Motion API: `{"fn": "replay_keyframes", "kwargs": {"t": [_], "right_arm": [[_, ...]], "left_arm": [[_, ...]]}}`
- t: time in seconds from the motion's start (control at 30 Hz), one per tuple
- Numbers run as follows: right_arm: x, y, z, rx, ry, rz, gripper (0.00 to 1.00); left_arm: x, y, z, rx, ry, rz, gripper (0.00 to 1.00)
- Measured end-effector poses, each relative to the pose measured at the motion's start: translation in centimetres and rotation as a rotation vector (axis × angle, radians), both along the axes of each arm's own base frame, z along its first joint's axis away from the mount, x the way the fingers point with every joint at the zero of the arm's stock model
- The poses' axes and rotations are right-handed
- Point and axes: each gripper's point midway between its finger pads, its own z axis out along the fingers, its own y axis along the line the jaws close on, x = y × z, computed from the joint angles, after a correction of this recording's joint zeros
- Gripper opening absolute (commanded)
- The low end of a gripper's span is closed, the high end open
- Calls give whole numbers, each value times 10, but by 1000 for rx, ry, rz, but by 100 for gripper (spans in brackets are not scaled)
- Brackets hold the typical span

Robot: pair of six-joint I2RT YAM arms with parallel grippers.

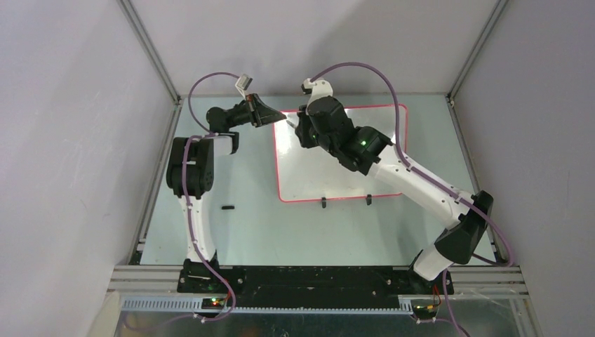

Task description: Write a sentence on the whiteboard

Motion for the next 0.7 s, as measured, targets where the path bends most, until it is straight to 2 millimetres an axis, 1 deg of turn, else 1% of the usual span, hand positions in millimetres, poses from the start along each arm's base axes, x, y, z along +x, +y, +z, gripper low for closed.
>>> {"fn": "replay_keyframes", "kwargs": {"t": [0.17,0.3,0.53,0.7], "right_arm": [[-6,9,2,7,-24,-1,0],[-5,15,-2,-3,-33,-12,0],[4,27,-31,-82,-7,-40,0],[10,30,-45,-124,13,-53,0]], "left_arm": [[0,0,0,0,-3,1,0],[0,0,1,0,-7,2,0],[0,0,1,0,-8,2,0],[0,0,1,0,-8,2,0]]}}
